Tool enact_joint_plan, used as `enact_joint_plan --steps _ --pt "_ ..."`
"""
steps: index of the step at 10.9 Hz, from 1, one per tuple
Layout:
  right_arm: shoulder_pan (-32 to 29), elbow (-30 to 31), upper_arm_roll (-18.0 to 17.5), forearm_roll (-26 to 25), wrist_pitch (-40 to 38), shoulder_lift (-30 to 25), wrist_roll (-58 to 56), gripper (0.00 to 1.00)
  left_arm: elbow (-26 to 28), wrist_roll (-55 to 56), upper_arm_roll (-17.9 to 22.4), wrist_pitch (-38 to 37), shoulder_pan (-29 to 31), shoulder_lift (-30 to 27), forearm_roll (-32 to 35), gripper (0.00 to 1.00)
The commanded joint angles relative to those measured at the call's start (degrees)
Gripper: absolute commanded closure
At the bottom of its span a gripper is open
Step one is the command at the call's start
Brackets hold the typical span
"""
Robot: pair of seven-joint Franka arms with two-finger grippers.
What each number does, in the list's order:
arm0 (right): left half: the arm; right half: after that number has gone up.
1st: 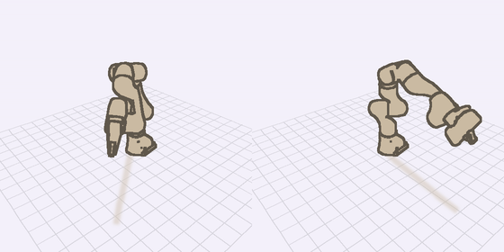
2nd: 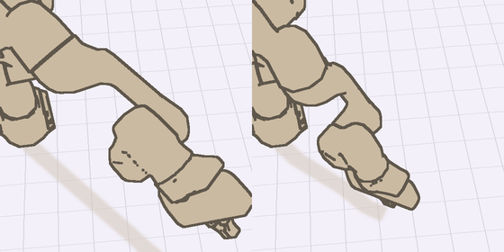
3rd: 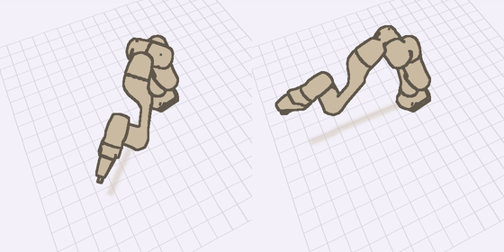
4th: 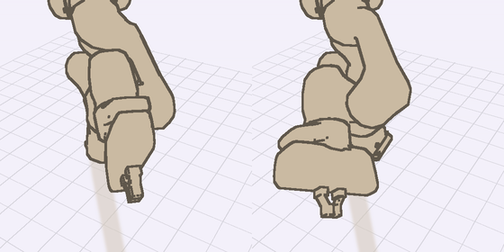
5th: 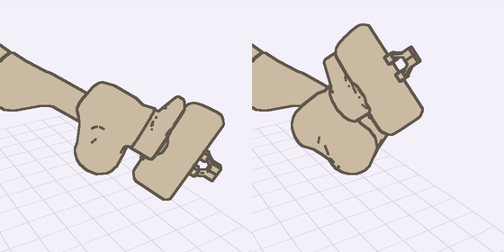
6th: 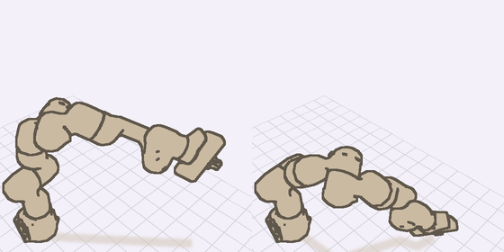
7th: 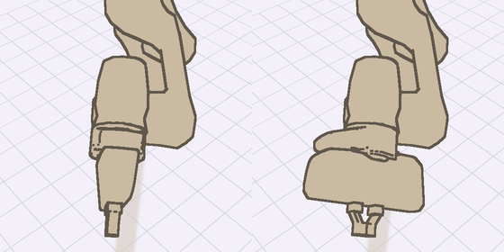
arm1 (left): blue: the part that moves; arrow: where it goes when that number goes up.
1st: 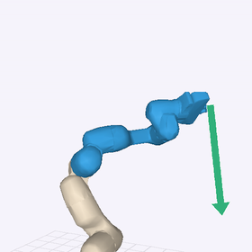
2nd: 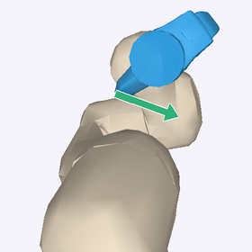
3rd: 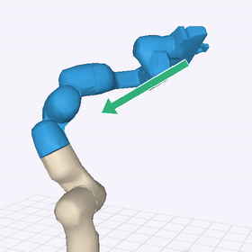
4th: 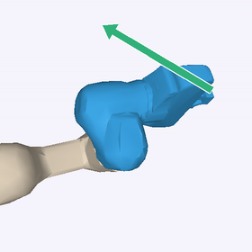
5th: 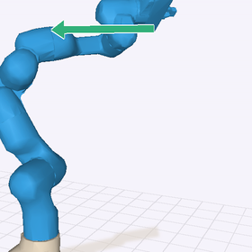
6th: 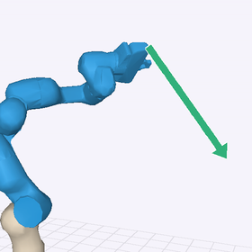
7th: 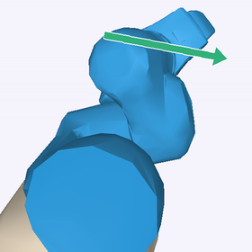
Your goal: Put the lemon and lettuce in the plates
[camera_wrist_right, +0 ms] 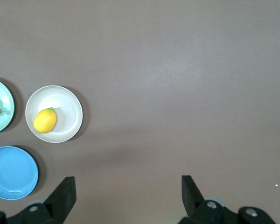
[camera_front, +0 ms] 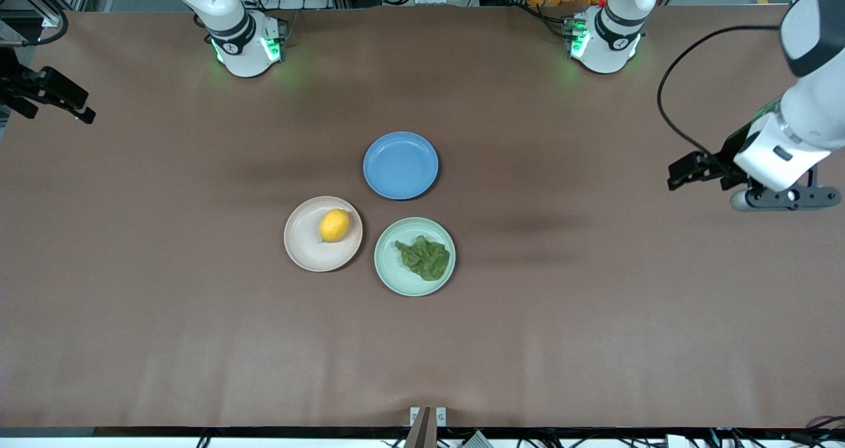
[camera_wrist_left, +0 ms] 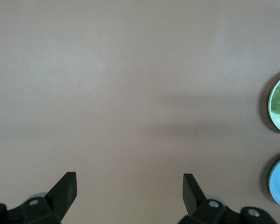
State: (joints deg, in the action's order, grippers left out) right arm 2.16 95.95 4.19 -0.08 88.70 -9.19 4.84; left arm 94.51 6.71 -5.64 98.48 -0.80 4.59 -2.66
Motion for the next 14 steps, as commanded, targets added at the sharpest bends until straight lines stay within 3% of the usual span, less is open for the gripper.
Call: enact_joint_plan --steps 1,7,14 --pt "0.74 -4.01 -0.23 -0.71 -1.51 2.85 -0.53 0.00 -6.60 -0.30 -0.25 -9.51 0.01 0.07 -1.04 0.00" --pt "-0.14 -8.93 0.03 -0.36 -4.23 6.72 -4.30 0.00 -10.31 -1.00 0.28 -11.73 -0.61 -1.95 -2.53 0.00" --pt "-0.84 -9.29 0.21 -0.36 -3.80 8.14 -4.40 0.00 -10.75 -1.09 0.54 -15.07 0.01 -2.83 -2.53 0.00"
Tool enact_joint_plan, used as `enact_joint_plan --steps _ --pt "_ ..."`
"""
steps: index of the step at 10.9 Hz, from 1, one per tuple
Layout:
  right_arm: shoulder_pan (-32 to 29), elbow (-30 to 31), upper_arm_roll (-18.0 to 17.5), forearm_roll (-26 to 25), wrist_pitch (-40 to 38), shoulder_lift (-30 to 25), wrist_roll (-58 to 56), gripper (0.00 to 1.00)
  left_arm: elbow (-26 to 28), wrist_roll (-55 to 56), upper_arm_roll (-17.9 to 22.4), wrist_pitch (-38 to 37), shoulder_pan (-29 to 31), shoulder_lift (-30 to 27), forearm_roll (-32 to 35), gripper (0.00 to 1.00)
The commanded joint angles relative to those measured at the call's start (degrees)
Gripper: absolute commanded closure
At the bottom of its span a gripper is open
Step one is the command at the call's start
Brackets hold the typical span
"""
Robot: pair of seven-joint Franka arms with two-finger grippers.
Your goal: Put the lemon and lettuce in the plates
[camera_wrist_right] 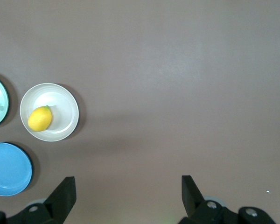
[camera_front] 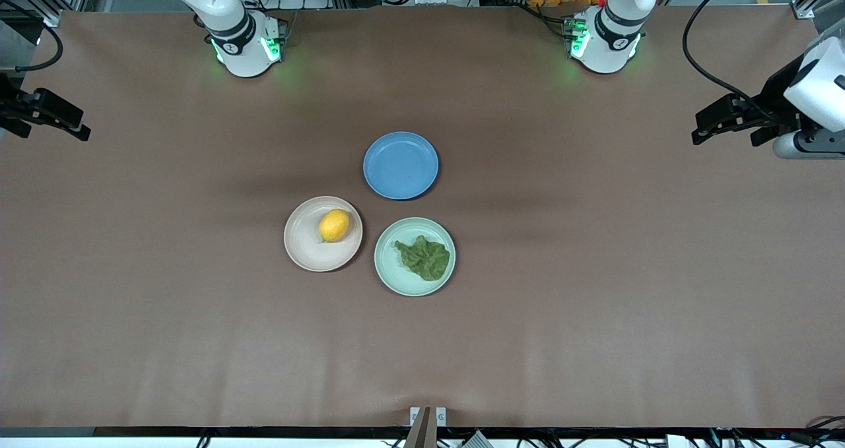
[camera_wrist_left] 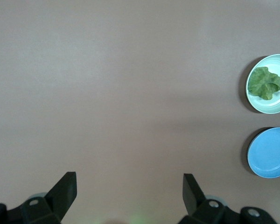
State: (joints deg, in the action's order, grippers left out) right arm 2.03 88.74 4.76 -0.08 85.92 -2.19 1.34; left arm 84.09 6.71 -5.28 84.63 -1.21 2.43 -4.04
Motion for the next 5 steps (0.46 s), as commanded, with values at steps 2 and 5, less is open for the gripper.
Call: enact_joint_plan --steps 2,5 --pt "-0.72 -1.81 -0.28 -0.36 -1.02 1.22 -0.90 0.00 -0.16 -1.00 0.18 -1.22 0.42 -0.67 -1.15 0.00" --pt "-1.15 -1.81 -0.28 -0.27 -1.02 1.31 -0.90 0.00 -0.16 -1.00 0.44 -0.87 0.42 -0.67 -1.15 0.00"
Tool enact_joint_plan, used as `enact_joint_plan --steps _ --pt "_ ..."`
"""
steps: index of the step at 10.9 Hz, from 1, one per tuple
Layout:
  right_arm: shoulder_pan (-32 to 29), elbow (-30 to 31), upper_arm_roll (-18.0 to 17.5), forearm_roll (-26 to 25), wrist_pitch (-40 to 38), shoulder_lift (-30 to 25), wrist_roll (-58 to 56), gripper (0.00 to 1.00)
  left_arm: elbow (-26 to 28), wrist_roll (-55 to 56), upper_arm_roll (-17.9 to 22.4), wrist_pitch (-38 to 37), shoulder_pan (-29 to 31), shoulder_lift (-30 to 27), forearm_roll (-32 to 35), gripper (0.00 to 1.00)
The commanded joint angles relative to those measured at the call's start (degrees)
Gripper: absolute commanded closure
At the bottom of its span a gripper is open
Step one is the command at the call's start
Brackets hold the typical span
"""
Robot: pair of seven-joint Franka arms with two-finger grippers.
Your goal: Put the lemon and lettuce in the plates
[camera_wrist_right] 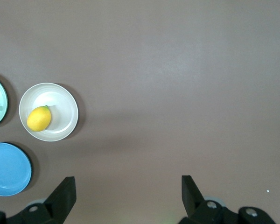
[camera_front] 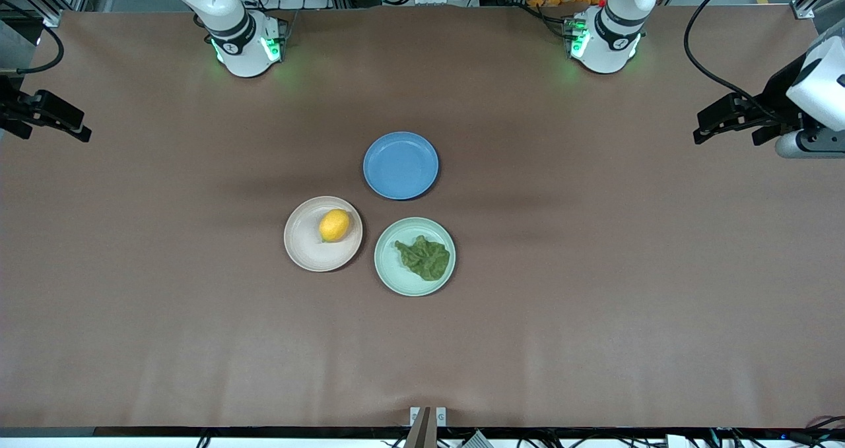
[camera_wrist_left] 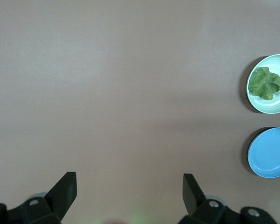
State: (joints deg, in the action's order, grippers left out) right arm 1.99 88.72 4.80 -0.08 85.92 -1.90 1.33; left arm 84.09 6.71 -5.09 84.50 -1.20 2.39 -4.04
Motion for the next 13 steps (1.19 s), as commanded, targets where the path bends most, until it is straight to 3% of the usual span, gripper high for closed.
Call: enact_joint_plan --steps 1,13 --pt "-1.11 -1.80 -0.32 -0.36 -1.02 1.10 -0.89 0.00 -0.16 -1.00 0.34 -0.48 0.33 -0.55 -1.15 0.00" --pt "-1.81 -1.53 -0.32 -0.27 -1.02 1.10 -1.15 0.00 -0.16 -0.91 -0.18 -0.39 0.15 -0.02 -0.97 0.00"
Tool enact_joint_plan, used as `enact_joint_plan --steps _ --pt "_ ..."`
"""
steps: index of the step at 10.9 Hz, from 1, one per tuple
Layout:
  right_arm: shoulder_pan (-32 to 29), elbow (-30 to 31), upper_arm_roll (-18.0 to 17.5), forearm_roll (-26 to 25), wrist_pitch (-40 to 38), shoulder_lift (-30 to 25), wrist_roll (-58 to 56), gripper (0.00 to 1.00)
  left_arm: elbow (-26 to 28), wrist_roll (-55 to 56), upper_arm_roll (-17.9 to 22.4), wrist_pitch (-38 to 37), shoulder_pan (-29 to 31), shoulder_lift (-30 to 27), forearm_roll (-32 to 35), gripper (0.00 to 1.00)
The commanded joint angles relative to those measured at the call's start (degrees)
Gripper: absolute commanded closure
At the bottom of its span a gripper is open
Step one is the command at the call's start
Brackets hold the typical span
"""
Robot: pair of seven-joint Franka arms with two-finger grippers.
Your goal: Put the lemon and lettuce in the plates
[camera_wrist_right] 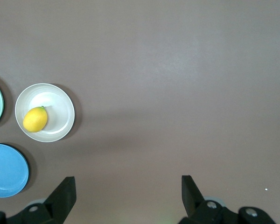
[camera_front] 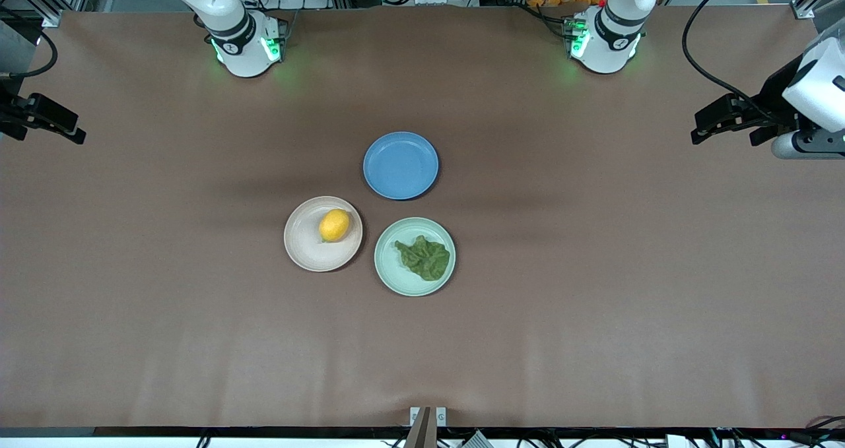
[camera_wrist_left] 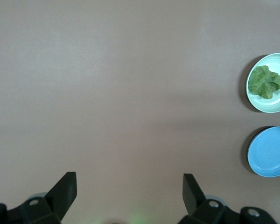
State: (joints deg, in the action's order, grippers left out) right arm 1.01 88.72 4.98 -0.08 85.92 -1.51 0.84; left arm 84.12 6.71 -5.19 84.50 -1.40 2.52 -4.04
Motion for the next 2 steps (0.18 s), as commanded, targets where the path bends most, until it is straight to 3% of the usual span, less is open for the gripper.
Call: enact_joint_plan --steps 1,2 --pt "-0.83 -1.53 -0.50 -0.27 -1.01 0.72 -0.66 0.00 -0.18 -0.91 -0.08 -0.39 0.34 -0.23 -0.97 0.00" --pt "-0.75 -1.45 -0.50 -0.27 -1.01 0.72 -0.66 0.00 -0.18 -0.91 -0.08 -0.39 0.34 -0.23 -0.79 0.00"
